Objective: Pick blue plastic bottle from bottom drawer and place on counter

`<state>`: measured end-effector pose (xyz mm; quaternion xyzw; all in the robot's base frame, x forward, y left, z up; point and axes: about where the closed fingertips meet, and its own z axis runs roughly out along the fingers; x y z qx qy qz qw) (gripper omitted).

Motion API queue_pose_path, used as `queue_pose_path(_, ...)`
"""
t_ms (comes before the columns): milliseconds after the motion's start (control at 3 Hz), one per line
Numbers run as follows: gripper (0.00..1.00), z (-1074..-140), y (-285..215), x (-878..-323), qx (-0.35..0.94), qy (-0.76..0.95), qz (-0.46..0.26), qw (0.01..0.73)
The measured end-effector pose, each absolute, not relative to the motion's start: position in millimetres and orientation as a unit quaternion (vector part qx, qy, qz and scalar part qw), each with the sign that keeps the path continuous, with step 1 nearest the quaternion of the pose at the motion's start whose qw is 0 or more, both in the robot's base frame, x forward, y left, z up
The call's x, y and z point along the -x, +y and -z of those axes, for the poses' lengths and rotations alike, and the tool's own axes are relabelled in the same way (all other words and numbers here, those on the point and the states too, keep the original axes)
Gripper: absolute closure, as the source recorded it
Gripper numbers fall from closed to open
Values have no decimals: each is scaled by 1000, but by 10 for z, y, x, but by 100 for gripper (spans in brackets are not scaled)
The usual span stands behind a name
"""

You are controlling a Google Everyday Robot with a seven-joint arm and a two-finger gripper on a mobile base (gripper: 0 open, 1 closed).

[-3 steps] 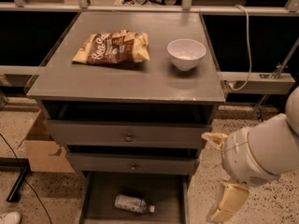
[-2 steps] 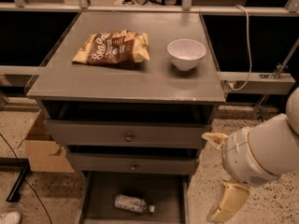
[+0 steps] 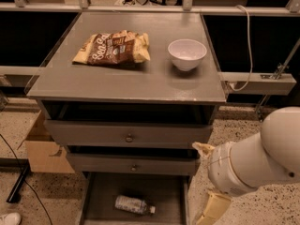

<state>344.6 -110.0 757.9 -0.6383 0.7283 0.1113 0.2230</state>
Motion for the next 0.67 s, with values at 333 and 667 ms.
queue_pose_path(333,0,-7227,-1004,-3556,638,729,-95,231)
queue_pose_path(667,0,-7159,-936,-3503,637,728,-96,232)
